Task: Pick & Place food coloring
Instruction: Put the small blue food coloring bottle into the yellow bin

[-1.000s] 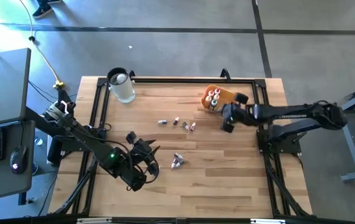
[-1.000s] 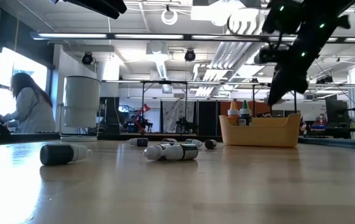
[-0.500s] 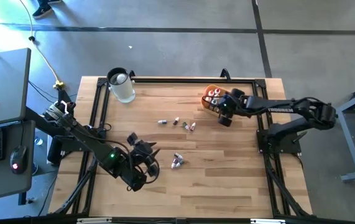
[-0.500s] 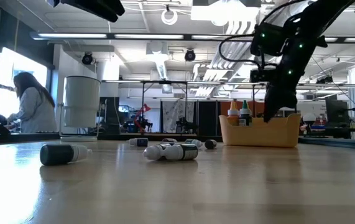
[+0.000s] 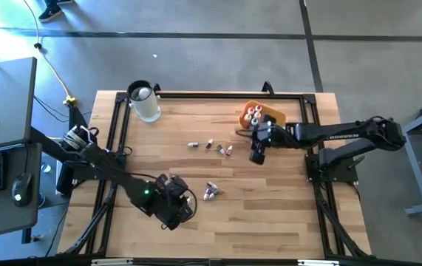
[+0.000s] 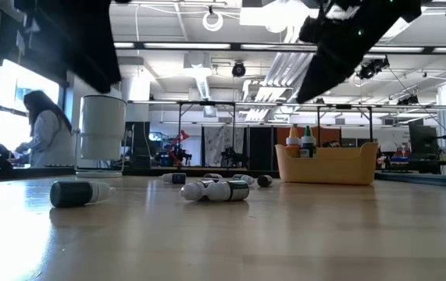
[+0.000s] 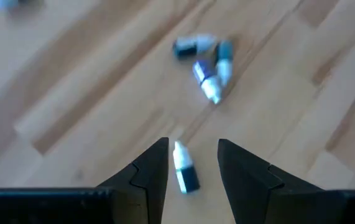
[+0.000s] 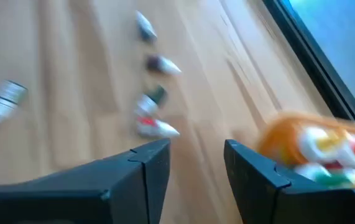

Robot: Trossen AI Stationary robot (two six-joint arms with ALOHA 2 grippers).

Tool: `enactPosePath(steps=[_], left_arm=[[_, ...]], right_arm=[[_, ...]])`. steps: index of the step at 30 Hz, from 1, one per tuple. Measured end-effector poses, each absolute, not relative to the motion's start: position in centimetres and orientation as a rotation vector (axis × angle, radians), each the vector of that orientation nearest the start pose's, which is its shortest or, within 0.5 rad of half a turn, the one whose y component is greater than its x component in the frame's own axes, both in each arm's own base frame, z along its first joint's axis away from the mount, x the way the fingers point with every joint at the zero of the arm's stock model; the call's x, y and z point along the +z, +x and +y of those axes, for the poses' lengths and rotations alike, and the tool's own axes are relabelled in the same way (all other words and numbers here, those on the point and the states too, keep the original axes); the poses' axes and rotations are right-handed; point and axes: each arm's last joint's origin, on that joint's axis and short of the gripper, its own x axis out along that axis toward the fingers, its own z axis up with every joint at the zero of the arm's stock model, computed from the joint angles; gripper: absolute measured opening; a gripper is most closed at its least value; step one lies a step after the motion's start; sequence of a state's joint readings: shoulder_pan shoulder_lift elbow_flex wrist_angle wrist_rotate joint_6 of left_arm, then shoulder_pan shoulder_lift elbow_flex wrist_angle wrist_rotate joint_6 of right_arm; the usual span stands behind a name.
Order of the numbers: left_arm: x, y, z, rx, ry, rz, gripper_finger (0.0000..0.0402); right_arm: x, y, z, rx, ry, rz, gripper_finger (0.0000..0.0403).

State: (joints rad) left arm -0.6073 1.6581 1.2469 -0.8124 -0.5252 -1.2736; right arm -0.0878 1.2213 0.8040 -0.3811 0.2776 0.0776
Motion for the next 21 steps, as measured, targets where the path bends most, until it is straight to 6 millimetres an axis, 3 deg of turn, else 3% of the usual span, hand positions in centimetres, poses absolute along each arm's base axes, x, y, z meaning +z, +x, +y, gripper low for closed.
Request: enactPosePath(steps=[11, 21], left_arm=[[18.5, 29.7, -17.0, 0.578, -0.604, 1.153, 0.0135], [17.2, 30.1, -17.4, 0.553, -0.599, 1.192, 0.0135]], right_arm=[[24.5, 25.1, 0.1, -0.265, -0.035, 0.693, 0.0146], [24.5, 25.0, 0.2, -0.265, -0.030, 0.693, 0.0146]])
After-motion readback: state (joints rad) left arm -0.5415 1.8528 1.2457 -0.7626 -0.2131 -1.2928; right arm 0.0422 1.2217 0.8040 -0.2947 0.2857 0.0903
